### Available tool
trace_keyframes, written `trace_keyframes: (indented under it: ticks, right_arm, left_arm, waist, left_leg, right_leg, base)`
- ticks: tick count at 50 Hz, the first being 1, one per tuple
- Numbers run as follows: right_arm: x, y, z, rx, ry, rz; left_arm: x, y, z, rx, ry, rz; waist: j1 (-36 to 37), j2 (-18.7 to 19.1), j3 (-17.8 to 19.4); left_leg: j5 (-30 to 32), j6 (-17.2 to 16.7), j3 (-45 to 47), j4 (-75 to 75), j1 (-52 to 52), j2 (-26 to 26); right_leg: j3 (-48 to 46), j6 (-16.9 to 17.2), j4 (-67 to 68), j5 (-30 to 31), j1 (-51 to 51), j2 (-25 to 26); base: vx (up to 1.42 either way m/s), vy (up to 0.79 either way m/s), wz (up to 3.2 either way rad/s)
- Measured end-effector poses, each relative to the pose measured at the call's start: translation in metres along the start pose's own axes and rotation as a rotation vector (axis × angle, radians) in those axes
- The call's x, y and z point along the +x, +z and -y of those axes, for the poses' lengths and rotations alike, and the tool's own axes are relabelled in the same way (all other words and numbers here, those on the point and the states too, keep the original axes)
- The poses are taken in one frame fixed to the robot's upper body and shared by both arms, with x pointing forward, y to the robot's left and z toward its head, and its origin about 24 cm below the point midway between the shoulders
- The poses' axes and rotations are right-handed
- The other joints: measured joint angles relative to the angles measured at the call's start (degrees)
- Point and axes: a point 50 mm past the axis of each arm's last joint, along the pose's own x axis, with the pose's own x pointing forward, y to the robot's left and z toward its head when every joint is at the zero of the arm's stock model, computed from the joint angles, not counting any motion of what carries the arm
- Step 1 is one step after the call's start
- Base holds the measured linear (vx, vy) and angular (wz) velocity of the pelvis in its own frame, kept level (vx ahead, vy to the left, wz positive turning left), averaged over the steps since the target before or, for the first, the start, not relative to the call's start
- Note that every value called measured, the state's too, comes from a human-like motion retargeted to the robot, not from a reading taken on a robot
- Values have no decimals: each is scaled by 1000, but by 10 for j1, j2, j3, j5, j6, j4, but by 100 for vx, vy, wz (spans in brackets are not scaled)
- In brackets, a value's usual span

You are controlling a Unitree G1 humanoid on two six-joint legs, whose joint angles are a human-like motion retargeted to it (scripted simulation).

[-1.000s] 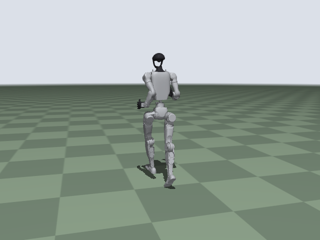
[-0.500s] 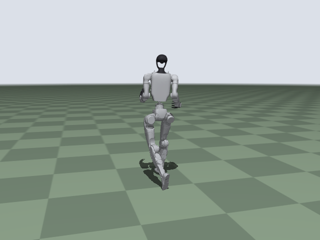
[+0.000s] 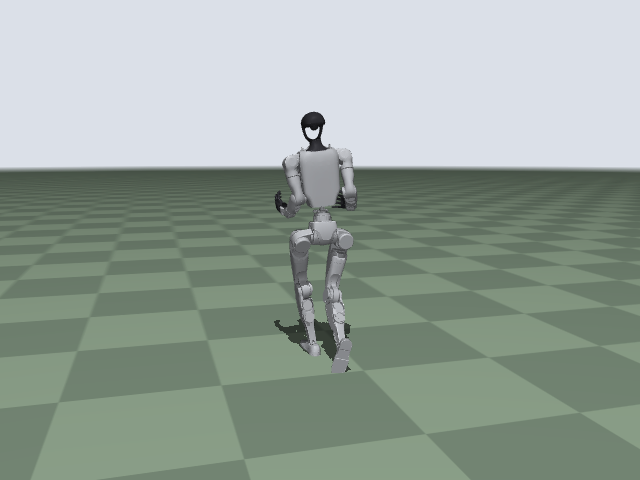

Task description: Walk run

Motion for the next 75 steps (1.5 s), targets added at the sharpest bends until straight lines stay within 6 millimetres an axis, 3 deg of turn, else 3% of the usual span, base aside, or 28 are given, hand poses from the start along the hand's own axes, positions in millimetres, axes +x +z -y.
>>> trace_keyframes:
  ticks: [4,8,11,14,15,16,18,20,23,27,31,35,37,38,40,42,43,45,50,52,57,60,62,63,65,67,70,75]
  right_arm:
    - [-70,-38,6,85,-9,-294]
    - [-125,-31,30,-44,-83,-432]
    - [-137,-21,40,-116,-147,-432]
    - [-117,-16,40,-138,-162,-359]
    - [-106,-14,38,-144,-160,-320]
    - [-92,-12,34,-153,-157,-275]
    - [-67,-9,24,-166,-148,-194]
    - [-33,-1,26,-175,-203,-68]
    - [21,16,20,-91,-142,100]
    - [60,55,16,-26,-44,315]
    - [56,76,21,-125,25,366]
    - [38,75,30,-260,-37,312]
    - [30,68,30,-271,-84,284]
    - [28,62,29,-256,-99,266]
    - [13,45,26,-214,-124,199]
    - [8,22,17,-130,-94,115]
    - [6,6,10,-70,-95,44]
    - [0,-18,0,41,-105,-79]
    - [-32,-27,10,116,-127,-150]
    - [-43,-26,14,66,-137,-178]
    - [-47,-20,12,-48,-140,-179]
    - [-32,-18,2,-63,-86,-146]
    - [-16,-18,-5,-92,-5,-127]
    - [-9,-17,-9,-114,36,-118]
    - [10,-13,-7,-169,77,-81]
    - [25,-9,-7,-181,109,-56]
    - [44,5,-8,-169,117,36]
    - [57,37,-9,-212,148,201]
  left_arm:
    - [44,22,26,-183,-75,139]
    - [62,47,27,-156,-104,246]
    - [59,53,20,-80,-136,264]
    - [51,49,8,11,-159,227]
    - [48,47,4,37,-162,210]
    - [43,43,-2,63,-153,186]
    - [22,27,-17,123,-124,100]
    - [-5,2,-20,130,-114,-23]
    - [-46,-29,-9,-37,8,-214]
    - [-88,-38,-15,-88,58,-336]
    - [-107,-35,-32,30,8,-395]
    - [-96,-35,-29,6,5,-376]
    - [-79,-31,-26,-11,4,-322]
    - [-69,-28,-26,-7,3,-290]
    - [-58,-25,-20,-6,-18,-255]
    - [-31,-20,-21,-37,29,-164]
    - [-20,-18,-20,-75,41,-132]
    - [5,-8,0,-176,21,-39]
    - [32,19,8,-147,-45,90]
    - [32,23,10,-132,-101,97]
    - [26,24,-2,-92,-197,72]
    - [17,20,-19,-15,-217,32]
    - [5,13,-32,22,-186,-14]
    - [-3,9,-35,27,-171,-38]
    - [-16,-5,-33,-5,-145,-90]
    - [-30,-22,-15,-105,-76,-166]
    - [-48,-32,2,-215,-16,-226]
    - [-66,-31,-3,-110,-145,-280]
  waist:
    - [3,35,-6]
    - [-60,68,-11]
    - [-100,76,-16]
    - [-108,81,-13]
    - [-113,76,-8]
    - [-113,81,-5]
    - [-84,98,3]
    - [-74,101,-8]
    - [-69,70,-17]
    - [-25,46,-4]
    - [48,14,-3]
    - [84,14,5]
    - [88,18,6]
    - [89,15,0]
    - [72,4,-15]
    - [49,20,-19]
    - [41,33,-22]
    - [24,64,-25]
    - [10,74,-16]
    - [-24,73,-19]
    - [-61,66,-12]
    - [-82,39,0]
    - [-68,29,-14]
    - [-49,29,-18]
    - [-57,47,-13]
    - [-65,59,-8]
    - [-52,48,-7]
    - [53,15,-7]
  left_leg:
    - [7,-23,-7,-72,116,23]
    - [151,-66,-16,-152,211,35]
    - [269,-102,-5,-177,275,40]
    - [368,-161,13,-158,325,57]
    - [400,-185,9,-131,334,57]
    - [416,-222,-13,-53,317,62]
    - [428,-257,-15,135,279,83]
    - [428,-245,-49,266,207,89]
    - [328,-166,-23,303,112,59]
    - [195,-73,35,203,2,53]
    - [148,-35,54,-71,-22,-1]
    - [118,-93,87,-230,6,-13]
    - [174,-9,134,-205,10,3]
    - [169,-2,137,-178,13,32]
    - [97,0,18,-79,4,-20]
    - [59,-2,-37,7,-37,-15]
    - [40,-3,18,23,-16,35]
    - [13,-5,31,-1,48,66]
    - [76,-25,-11,-107,147,14]
    - [106,-41,-29,-131,185,4]
    - [161,-78,-48,-144,266,20]
    - [188,-95,-69,-67,294,11]
    - [253,-110,-29,15,282,28]
    - [297,-114,-8,71,265,32]
    - [353,-125,-19,224,193,74]
    - [342,-98,1,303,136,117]
    - [250,-39,73,296,86,131]
    - [142,-58,74,105,2,6]
  right_leg:
    - [-3,-69,-13,-161,-102,-34]
    - [-46,-76,-182,-246,-168,-112]
    - [-25,-99,-342,-309,-186,-127]
    - [5,-111,-418,-316,-184,-132]
    - [8,-134,-414,-277,-183,-136]
    - [-15,-187,-387,-278,-182,-124]
    - [4,-242,-308,-309,-161,-47]
    - [4,-230,-255,-350,-161,-49]
    - [36,-227,-278,-368,-103,-70]
    - [53,-224,-335,-305,-32,-72]
    - [30,-188,-389,-180,46,-71]
    - [-23,-121,-382,-81,117,-62]
    - [-31,-52,-332,-29,128,-50]
    - [-54,-26,-299,-2,126,-41]
    - [-101,24,-136,11,78,-29]
    - [-76,24,-4,-1,6,-8]
    - [-31,24,23,-37,-21,26]
    - [6,22,25,-103,-67,42]
    - [-29,-39,-132,-221,-136,-134]
    - [-29,-47,-247,-235,-149,-164]
    - [167,-76,-442,-300,-144,-156]
    - [171,-9,-414,-220,-134,-166]
    - [86,-68,-368,-254,-137,-172]
    - [121,-102,-339,-281,-130,-137]
    - [133,-116,-312,-322,-112,-119]
    - [82,-135,-326,-324,-84,-119]
    - [15,-144,-358,-304,-44,-144]
    - [-28,-115,-416,-245,16,-161]
  base:
    - [138,-37,-12]
    - [144,-44,92]
    - [116,-36,47]
    - [126,-52,-30]
    - [114,-46,-26]
    - [134,-59,-60]
    - [174,-83,-146]
    - [130,-53,-26]
    - [105,-24,-29]
    - [116,-16,-72]
    - [112,-28,-77]
    - [116,-23,4]
    - [132,-57,16]
    - [148,-87,15]
    - [151,-50,72]
    - [117,-14,23]
    - [99,-14,36]
    - [73,14,58]
    - [98,-4,61]
    - [92,-15,150]
    - [93,-35,98]
    - [95,-52,79]
    - [103,-56,-14]
    - [104,-49,-4]
    - [76,-22,132]
    - [73,-7,170]
    - [67,4,129]
    - [58,3,44]
